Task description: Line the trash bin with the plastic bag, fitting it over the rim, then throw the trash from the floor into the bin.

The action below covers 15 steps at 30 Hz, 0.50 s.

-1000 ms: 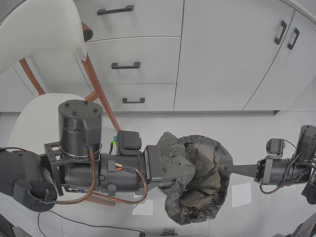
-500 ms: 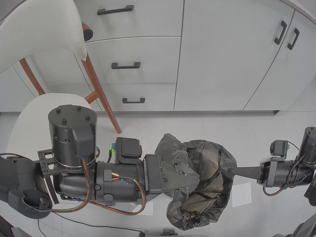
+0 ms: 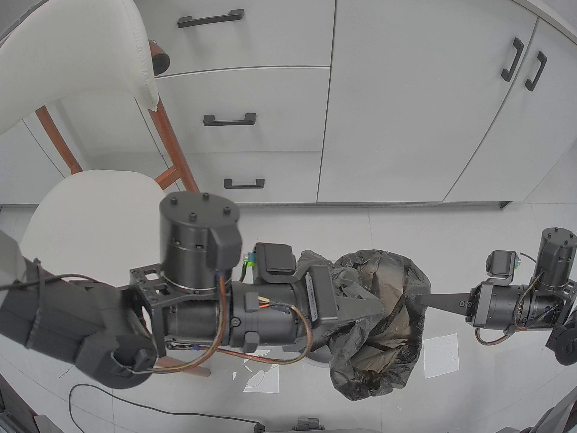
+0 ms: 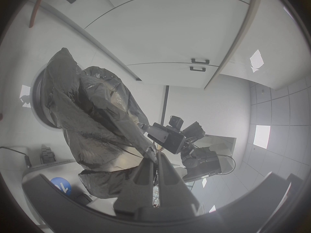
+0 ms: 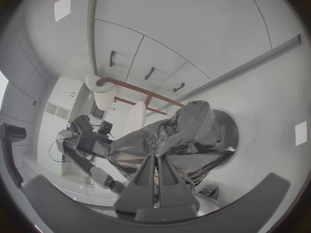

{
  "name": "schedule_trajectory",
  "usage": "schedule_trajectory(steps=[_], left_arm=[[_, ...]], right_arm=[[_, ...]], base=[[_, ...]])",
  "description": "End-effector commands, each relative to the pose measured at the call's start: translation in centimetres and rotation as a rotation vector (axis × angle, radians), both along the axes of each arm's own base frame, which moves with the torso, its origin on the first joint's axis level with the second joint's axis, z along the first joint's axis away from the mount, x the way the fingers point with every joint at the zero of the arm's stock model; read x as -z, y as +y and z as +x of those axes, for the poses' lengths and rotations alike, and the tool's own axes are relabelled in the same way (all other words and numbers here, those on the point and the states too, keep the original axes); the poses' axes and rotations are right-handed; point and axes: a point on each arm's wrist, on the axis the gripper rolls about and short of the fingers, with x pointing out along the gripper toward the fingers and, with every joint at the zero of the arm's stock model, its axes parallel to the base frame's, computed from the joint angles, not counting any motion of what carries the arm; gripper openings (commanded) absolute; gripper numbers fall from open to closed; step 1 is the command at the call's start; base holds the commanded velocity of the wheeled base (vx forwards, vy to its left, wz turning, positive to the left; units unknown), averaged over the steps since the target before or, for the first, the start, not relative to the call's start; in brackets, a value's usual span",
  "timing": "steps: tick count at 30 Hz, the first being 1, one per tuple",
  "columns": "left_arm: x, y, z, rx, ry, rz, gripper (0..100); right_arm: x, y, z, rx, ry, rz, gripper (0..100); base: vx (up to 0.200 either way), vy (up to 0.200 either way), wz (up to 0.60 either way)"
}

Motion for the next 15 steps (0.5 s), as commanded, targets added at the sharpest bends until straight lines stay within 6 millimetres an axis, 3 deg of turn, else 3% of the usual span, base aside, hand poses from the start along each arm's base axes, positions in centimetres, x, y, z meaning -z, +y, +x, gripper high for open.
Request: schedule_trajectory(steps=[1,6,10,15], left_arm=[[2.1,-1.2,2.2,-0.019,0.038,0.035,0],[2.4,-0.9,3.8,-0.048,0.043,0.034,0],[2.9,0.4,5.4,-0.074,0.059,0.033,0],[2.8,0.5,5.2,-0.070,0.061,0.031,0]], right_arm=[[1.7,-0.3,2.1,0.033,0.045,-0.033,0],[2.1,-0.5,3.1,0.027,0.058,-0.029,0],[2.8,-0.3,4.4,0.030,0.074,-0.034,0],[2.8,-0.3,4.9,0.033,0.070,-0.032,0]], base=[[0.000,0.000,0.00],[0.000,0.000,0.00],[0.000,0.000,0.00],[0.000,0.000,0.00]])
